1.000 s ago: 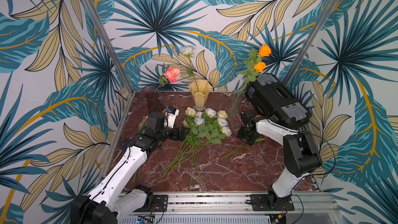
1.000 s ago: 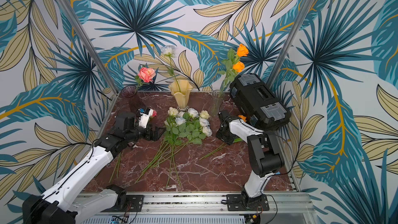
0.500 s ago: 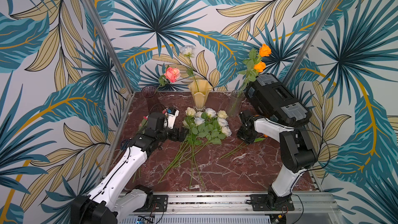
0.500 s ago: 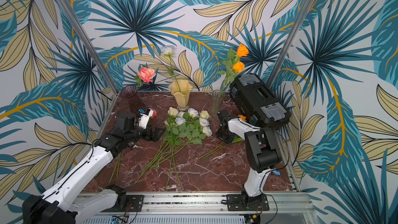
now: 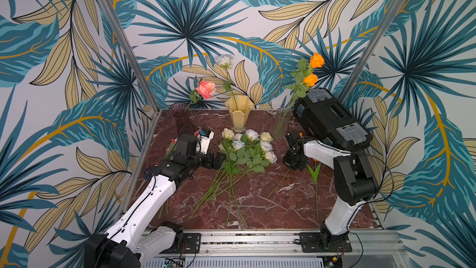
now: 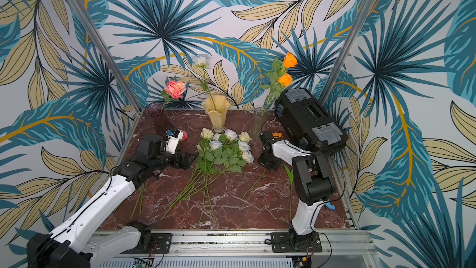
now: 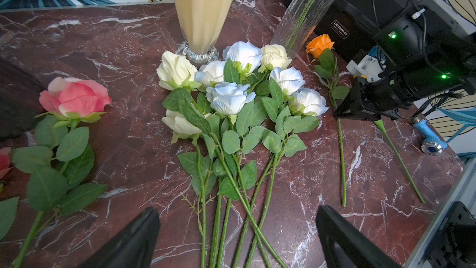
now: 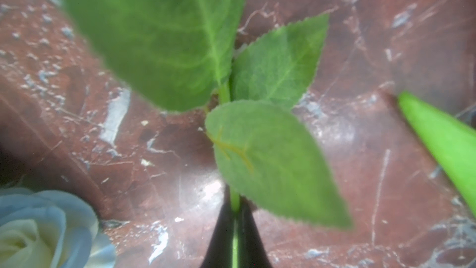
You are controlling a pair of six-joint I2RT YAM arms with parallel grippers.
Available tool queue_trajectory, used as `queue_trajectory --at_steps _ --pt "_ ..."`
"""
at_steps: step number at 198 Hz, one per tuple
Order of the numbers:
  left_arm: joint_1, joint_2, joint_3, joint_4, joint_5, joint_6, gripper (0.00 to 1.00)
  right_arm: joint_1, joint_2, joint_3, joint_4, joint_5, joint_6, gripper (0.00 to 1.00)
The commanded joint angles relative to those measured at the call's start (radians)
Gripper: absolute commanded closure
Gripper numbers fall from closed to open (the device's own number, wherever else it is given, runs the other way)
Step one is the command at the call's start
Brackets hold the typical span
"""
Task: Arrange the flowers in different vases according to their variety
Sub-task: Pick up the flower at the center of the board, then insert the flower into the vase.
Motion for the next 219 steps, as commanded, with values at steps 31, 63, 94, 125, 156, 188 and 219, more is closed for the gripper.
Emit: queue_trajectory --at_steps 31,63,94,125,156,188,219 --pt "0.01 -0.011 -0.013 0.0 0.006 0.016 0.0 0.043 -0.219 -0.002 -0.055 0.128 0.005 1.0" --pt "0.01 -0.01 -0.01 0.005 0.011 0.014 0.0 0.082 -0.326 0.056 -0.129 0.204 -0.001 1.0" --pt "0.01 -0.007 -0.006 0.011 0.016 0.014 0.0 0.119 -0.428 0.116 -0.187 0.303 -0.036 1.0" --pt "0.01 0.001 -0.003 0.011 0.028 0.015 0.0 0.16 -0.496 0.211 -0.195 0.441 -0.137 1.0" --pt "0.01 0.006 -0.004 0.009 0.038 0.015 0.0 0.166 -0.479 0.356 -0.135 0.523 -0.288 1.0" --pt "0.01 0.004 -0.005 -0.005 0.043 0.014 0.0 0.165 -0.372 0.512 -0.002 0.58 -0.469 1.0" --pt "0.01 -0.011 -0.004 -0.011 0.04 0.004 0.0 0.163 -0.234 0.675 0.131 0.621 -0.607 1.0"
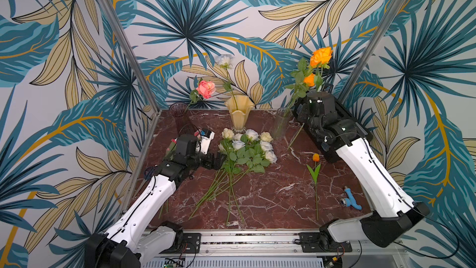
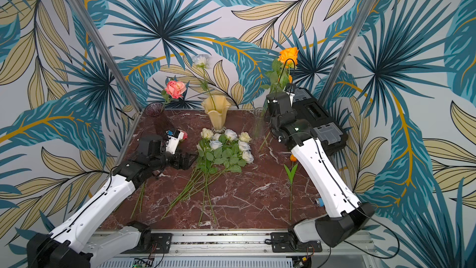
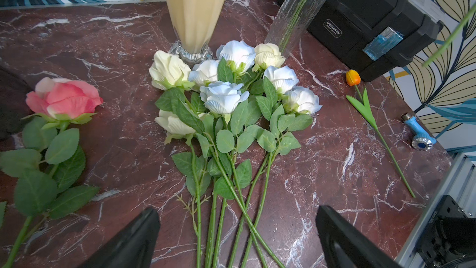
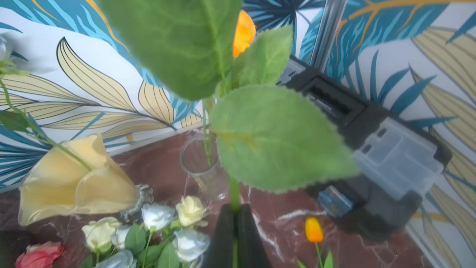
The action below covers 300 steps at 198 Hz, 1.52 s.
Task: Arrange the flowers in different vases according to their variety
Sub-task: Insert the flower into the vase.
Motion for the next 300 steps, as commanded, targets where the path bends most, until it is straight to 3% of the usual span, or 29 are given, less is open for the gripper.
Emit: queue_trajectory --at_steps 1,57,130,180,252,271,284,300 --pt "0.008 -0.012 -0.004 -0.008 0.009 0.001 0.0 0.002 0.1 0.089 0.137 0.069 -0.173 1.0" --pt "0.011 -0.024 -0.005 0.045 0.01 -0.058 0.0 -0.009 0.322 0.326 0.367 0.118 -0.373 1.0" --pt "0.015 0.008 0.039 0.034 -0.016 -0.057 0.0 -0.058 0.506 0.466 0.518 0.106 -0.446 1.0" --pt "0.017 0.026 0.053 0.038 -0.022 -0.064 0.0 -0.059 0.506 0.346 0.543 0.092 -0.37 1.0" --pt "0.019 0.021 0.057 0.026 -0.031 -0.061 0.0 -0.051 0.406 0.029 0.62 0.084 -0.264 1.0" --pt "0.018 0.014 0.058 0.021 -0.046 -0.06 0.0 -0.05 0.379 -0.037 0.62 0.075 -0.227 0.83" --pt "0.018 0.005 0.058 0.014 -0.063 -0.057 0.0 -0.048 0.354 -0.076 0.626 0.064 -0.213 0.61" --pt "0.02 -0.005 0.061 0.0 -0.076 -0.049 0.0 -0.044 0.33 -0.105 0.626 0.045 -0.205 0.43"
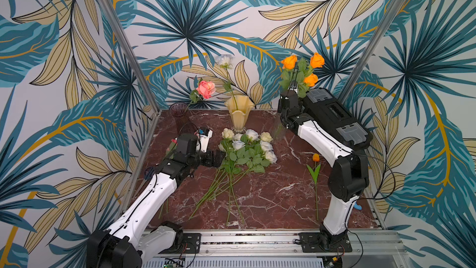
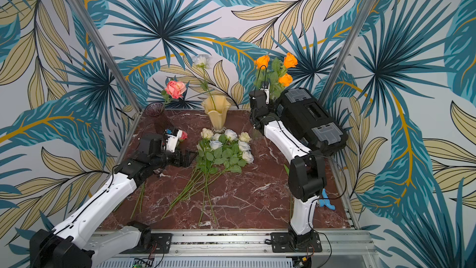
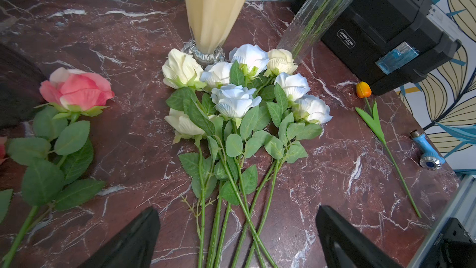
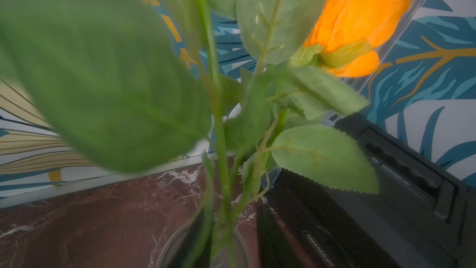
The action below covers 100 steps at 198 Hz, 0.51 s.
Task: Arrange the flowers in different vases according to their variety
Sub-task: Insert the flower into the vase.
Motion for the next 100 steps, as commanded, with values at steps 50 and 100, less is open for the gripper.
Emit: queue_trajectory --at_steps 50,100 --pt "0.014 -0.062 0.075 -0.08 -0.113 0.023 0.0 0.036 -0.168 -0.082 0.014 -0.098 0.027 0.32" --pt "0.041 -0.062 0.139 -0.205 -0.244 0.053 0.0 0.047 -0.312 -0.13 -0.094 -0.193 0.066 0.28"
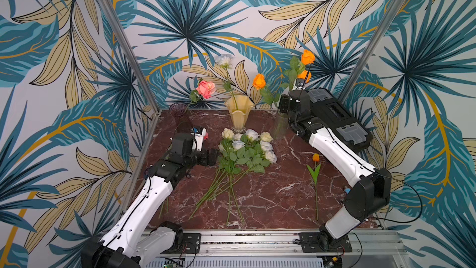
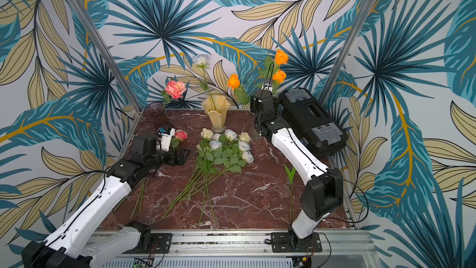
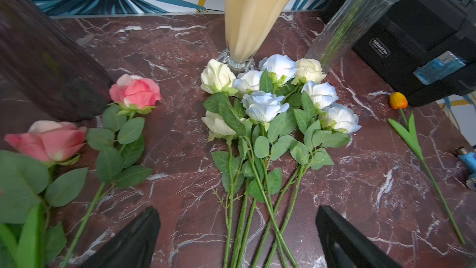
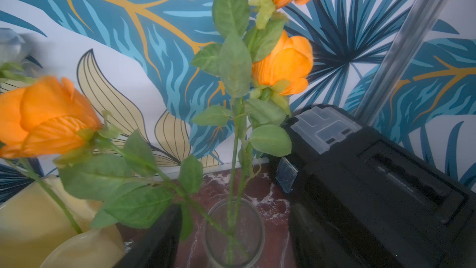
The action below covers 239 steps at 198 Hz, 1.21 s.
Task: Arrange the flowers in different vases according to their variety
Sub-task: Insert the flower into the vase, then pick up the flower at the center of the board.
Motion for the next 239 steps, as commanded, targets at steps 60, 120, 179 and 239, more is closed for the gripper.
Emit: queue_trajectory --at_steps 60,120,179,239 --pt "0.02 0.105 0.148 -0.311 -0.351 0.04 0.0 0.005 -0.232 -0.118 -0.21 -0.172 0.082 0.25" --pt "0.035 0.308 0.211 -0.465 -0.4 0.034 0.01 0.004 -0.324 -0.145 -0.327 -0.287 0.157 0.19" --pt "0.153 0.534 0.308 -0.532 -0.374 0.112 0.06 0.004 -0.406 -0.257 -0.356 -0.39 0.284 0.19" --pt "0.234 0.694 0.397 -0.545 -0.318 0.201 0.1 0.003 -0.462 -0.297 -0.367 -0.36 0.277 0.19"
